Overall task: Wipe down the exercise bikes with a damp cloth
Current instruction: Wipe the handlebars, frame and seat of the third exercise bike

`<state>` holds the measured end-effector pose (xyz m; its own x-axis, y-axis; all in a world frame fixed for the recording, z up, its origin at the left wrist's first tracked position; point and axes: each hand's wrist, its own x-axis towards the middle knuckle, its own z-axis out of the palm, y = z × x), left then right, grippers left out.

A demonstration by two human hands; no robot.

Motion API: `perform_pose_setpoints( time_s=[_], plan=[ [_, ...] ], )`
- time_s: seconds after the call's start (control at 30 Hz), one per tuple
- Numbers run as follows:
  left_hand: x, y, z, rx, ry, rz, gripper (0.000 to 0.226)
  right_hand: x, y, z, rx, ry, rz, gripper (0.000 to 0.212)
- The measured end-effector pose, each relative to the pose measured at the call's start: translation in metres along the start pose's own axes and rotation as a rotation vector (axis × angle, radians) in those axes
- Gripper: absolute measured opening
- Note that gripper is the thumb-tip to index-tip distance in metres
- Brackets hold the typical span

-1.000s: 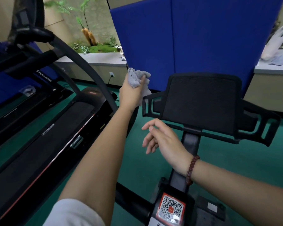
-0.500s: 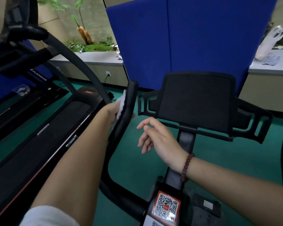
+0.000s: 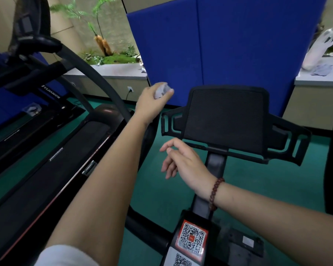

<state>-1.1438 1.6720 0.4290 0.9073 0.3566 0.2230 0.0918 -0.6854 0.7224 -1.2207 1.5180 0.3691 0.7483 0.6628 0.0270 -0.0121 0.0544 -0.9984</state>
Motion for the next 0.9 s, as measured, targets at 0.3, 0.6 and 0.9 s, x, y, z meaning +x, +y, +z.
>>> perform_pose_setpoints(
  time_s=[0.3,0.6,0.9],
  plan=[
    [-0.014,-0.027,0.019,0.174,0.208,0.186,0.014,0.001,0.002,0.001,-0.001,-0.003,-0.020,0.027],
    [-0.048,-0.028,0.024,0.461,0.222,0.157,0.068,0.002,0.002,0.002,-0.005,0.007,-0.033,0.028],
    [-0.101,-0.051,0.006,0.616,0.086,-0.039,0.065,-0.001,0.000,0.001,-0.010,0.023,-0.032,0.028]
  ],
)
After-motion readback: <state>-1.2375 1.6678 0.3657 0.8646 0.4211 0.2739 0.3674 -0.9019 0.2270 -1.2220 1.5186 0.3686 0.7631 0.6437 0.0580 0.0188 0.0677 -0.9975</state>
